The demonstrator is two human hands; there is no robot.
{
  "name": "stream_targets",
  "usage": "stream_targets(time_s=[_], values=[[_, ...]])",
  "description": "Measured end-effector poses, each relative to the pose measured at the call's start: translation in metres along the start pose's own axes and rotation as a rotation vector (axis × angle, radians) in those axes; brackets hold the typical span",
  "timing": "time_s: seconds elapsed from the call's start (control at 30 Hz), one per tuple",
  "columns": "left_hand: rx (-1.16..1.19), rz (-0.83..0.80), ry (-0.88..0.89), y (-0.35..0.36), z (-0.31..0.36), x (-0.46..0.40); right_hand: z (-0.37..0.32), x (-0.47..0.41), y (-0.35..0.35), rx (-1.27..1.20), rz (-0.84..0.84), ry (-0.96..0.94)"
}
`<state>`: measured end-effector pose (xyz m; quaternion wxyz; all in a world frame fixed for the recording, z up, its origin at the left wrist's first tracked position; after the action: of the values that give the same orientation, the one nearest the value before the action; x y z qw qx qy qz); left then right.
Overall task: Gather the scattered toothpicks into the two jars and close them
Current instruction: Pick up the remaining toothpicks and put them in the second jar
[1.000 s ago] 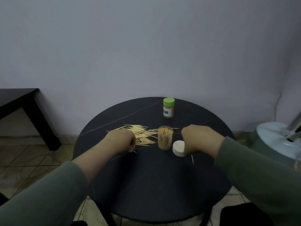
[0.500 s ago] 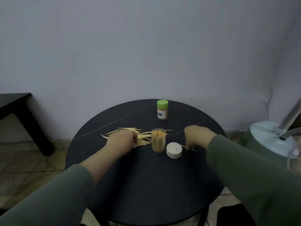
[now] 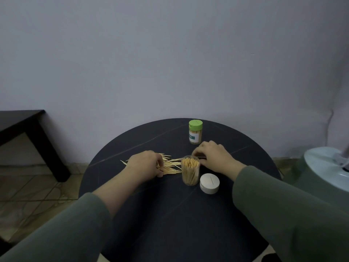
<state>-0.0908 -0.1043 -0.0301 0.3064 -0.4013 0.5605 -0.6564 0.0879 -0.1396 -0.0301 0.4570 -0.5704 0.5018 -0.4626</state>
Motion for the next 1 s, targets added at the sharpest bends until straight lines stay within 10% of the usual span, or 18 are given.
stream_targets(time_s=[1.0], values=[[-0.099,0.010,0.053,0.001,0.010,-0.024,-0.025,-0.044,0.013,0.031,-0.077,-0.187]])
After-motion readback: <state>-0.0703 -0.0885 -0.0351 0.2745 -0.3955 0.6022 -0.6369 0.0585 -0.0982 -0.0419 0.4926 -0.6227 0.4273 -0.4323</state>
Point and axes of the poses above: each hand's wrist, its own x-axis away from the middle knuckle, its own y-axis out of the palm, z = x × y, the point moved 9 cm from there along -x, towards the middle knuckle, and after that the axes turned 6 degrees about -z, right-handed, at the moved point
